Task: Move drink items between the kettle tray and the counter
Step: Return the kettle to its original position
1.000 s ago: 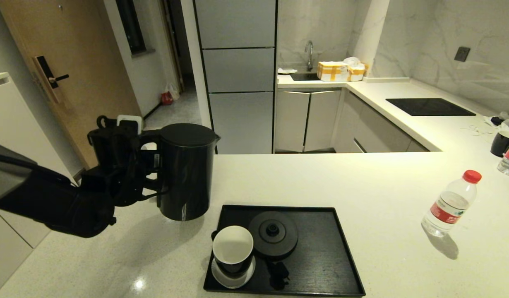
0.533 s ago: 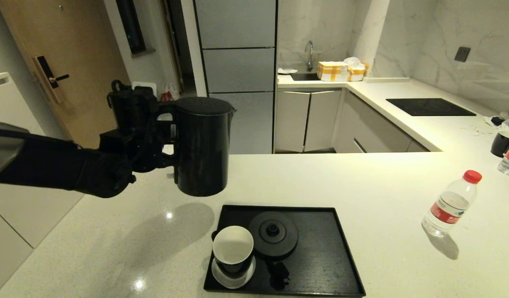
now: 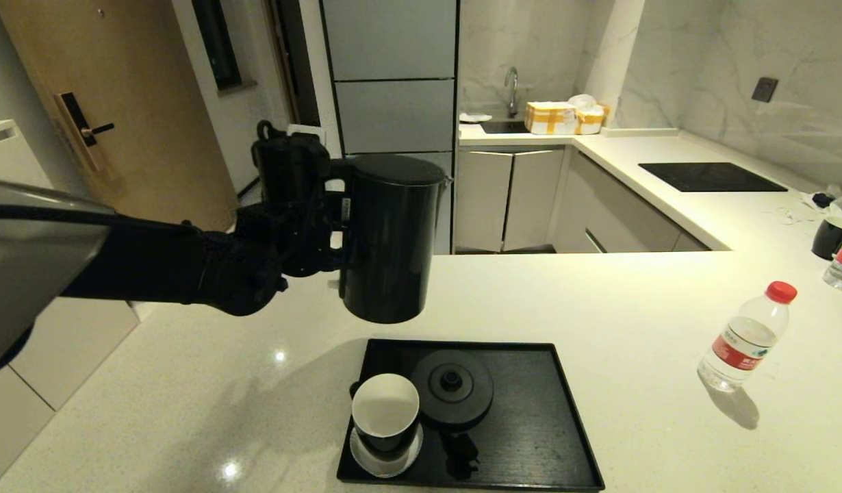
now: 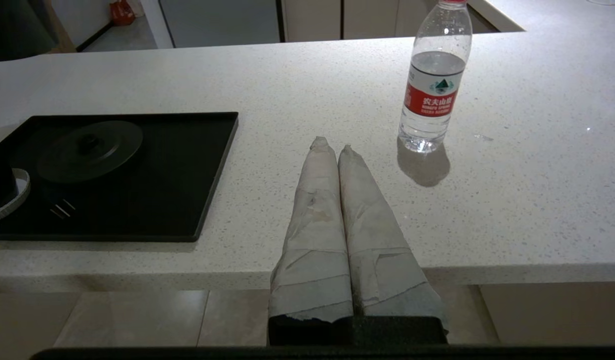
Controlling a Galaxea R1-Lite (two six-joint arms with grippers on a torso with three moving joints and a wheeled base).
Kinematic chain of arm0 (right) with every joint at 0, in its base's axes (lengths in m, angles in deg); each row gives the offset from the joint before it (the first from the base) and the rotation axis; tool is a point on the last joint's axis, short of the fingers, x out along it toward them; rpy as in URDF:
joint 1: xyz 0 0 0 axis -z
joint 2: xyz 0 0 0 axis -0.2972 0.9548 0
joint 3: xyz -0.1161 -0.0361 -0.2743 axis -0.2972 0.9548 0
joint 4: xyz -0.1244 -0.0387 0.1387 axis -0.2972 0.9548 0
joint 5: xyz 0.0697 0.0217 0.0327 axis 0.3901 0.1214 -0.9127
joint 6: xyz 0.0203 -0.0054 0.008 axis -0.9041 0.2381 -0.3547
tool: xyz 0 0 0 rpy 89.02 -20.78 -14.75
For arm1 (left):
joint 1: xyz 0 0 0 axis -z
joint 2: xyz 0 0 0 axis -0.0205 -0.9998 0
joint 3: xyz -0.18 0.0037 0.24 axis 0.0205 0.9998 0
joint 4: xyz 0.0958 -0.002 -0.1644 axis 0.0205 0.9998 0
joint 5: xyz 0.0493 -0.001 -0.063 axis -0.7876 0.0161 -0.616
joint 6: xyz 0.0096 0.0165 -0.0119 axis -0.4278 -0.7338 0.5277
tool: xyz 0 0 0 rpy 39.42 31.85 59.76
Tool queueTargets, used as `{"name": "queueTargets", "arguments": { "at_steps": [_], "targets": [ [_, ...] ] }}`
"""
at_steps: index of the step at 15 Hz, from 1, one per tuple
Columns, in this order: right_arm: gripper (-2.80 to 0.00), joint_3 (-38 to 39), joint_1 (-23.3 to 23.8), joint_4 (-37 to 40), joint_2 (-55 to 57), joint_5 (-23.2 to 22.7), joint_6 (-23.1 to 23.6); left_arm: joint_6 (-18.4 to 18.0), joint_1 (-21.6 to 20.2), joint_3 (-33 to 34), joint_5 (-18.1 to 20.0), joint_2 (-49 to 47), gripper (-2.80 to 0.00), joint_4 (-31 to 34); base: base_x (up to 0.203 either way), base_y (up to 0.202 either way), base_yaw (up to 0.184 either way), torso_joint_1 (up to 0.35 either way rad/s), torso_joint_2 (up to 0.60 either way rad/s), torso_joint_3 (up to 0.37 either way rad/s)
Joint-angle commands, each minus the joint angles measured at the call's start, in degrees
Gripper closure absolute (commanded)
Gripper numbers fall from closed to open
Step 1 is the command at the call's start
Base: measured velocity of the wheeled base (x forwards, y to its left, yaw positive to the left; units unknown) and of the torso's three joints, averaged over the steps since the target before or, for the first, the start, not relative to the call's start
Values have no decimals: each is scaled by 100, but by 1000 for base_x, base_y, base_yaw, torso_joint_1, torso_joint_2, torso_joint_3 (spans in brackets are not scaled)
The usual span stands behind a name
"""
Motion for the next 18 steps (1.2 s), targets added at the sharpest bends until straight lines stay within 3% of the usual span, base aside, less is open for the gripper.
{"name": "queueTargets", "arguments": {
  "at_steps": [1,6,18],
  "targets": [
    [0,18,-4,-1,0,-1,0,8,219,-166,-26,-221,0,4,0,0,0,0,0,0],
    [0,18,-4,-1,0,-1,0,271,650,-163,-31,-460,0,21,0,0,0,0,0,0],
    [0,18,-9,-1,0,-1,0,895,1119,351,177,-581,0,160,0,0,0,0,0,0]
  ]
}}
